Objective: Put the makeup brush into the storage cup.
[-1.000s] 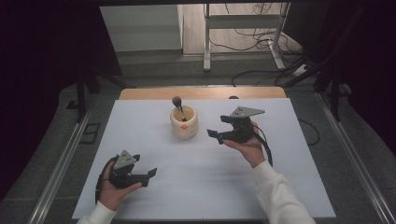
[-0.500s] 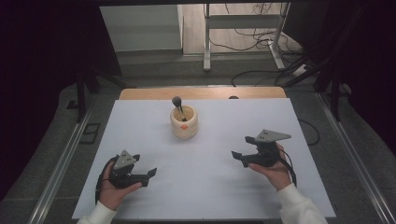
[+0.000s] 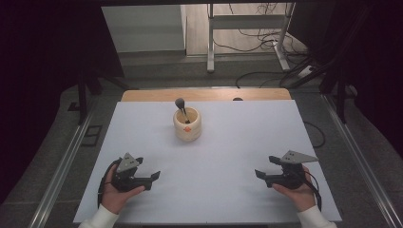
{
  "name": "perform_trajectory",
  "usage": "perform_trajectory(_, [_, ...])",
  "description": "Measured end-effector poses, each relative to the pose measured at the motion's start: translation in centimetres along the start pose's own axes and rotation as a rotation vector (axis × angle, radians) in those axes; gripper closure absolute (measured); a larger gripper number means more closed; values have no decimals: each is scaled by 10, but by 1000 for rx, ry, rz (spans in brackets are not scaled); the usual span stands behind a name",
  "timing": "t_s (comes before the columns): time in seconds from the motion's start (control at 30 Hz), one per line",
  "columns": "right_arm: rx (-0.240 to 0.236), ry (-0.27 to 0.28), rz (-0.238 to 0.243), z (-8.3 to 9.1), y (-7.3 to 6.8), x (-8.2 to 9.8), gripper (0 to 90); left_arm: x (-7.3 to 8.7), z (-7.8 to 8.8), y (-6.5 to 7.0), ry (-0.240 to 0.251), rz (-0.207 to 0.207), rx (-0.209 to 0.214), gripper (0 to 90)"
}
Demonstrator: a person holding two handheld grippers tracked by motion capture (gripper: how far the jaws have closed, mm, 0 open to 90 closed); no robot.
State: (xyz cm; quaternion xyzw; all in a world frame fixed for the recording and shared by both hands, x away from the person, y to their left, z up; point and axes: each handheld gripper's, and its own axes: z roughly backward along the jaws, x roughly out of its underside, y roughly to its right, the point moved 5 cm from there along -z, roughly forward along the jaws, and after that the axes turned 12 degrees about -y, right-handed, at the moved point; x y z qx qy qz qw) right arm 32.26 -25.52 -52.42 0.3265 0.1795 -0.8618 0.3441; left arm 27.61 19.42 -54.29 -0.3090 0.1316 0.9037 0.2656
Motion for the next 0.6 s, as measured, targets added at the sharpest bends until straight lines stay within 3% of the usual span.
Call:
perform_trajectory(0.3, [33, -10, 1, -1, 4, -1, 182, 1, -2, -1, -4, 7, 11, 150])
perform_trajectory(0.47, [49, -29, 26, -4, 4, -1, 173, 0, -3, -1, -5, 5, 11, 149])
perform_trajectory(0.6, [41, -22, 26, -5, 5, -2, 168, -1, -2, -2, -1, 3, 7, 146])
